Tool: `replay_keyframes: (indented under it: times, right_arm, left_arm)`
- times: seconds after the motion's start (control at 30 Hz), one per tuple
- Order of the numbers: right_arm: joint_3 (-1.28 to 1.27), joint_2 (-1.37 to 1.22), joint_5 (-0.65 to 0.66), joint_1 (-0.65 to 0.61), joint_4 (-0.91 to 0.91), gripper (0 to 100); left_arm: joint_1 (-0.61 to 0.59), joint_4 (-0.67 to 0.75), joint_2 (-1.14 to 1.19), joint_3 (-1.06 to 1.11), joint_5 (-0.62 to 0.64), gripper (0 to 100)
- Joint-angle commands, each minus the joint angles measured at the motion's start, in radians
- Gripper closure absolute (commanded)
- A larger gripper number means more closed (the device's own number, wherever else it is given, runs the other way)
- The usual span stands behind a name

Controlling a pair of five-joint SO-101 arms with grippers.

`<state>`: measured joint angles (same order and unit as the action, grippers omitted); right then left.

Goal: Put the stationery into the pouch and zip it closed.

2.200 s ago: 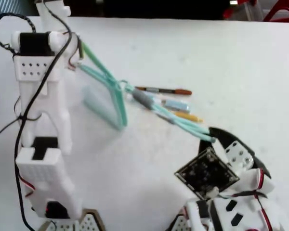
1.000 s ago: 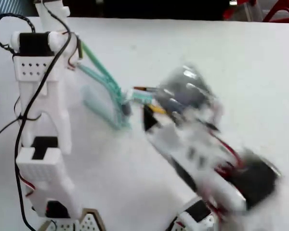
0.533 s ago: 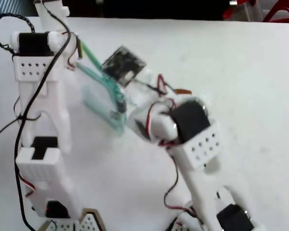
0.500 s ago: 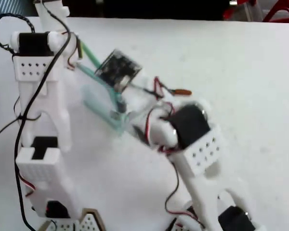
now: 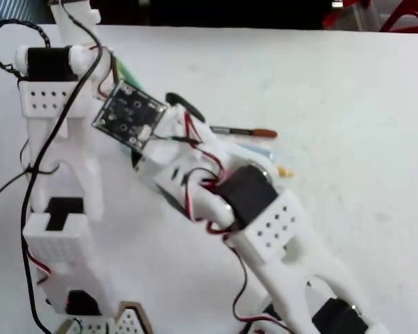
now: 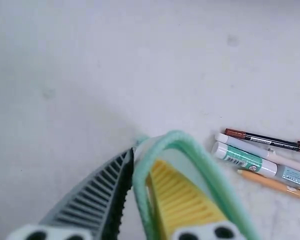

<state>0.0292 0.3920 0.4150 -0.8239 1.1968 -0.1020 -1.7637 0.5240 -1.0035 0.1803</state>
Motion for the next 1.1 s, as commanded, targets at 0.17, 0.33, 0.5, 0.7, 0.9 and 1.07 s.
replay_keyframes:
  times: [0.17, 0.33, 0.5, 0.7, 0.9, 1.07]
  right_arm:
    - [0.009, -0.177, 0.021, 0.056, -0.09, 96.4]
    - [0.009, -0.165, 0.015, 0.168, -0.117, 97.6]
    - [0.005, -0.133, 0.015, 0.24, -0.093, 97.9]
    - [0.009, -0.105, 0.044, 0.266, -0.064, 97.9]
    - [0.009, -0.101, 0.121, 0.295, -0.039, 97.9]
    - [0.005, -0.104, 0.115, 0.28, -0.021, 97.9]
  left_arm:
    - [-0.018, -0.018, 0.165, 0.023, -0.038, 95]
    - [-0.025, -0.018, 0.163, 0.023, -0.043, 93]
    - [-0.045, -0.021, 0.153, 0.023, -0.127, 73]
    - [-0.108, -0.021, 0.053, 0.011, -0.279, 68]
    - [-0.2, -0.021, -0.203, 0.021, -0.433, 68]
    - [-0.189, -0.021, -0.349, 0.021, -0.417, 68]
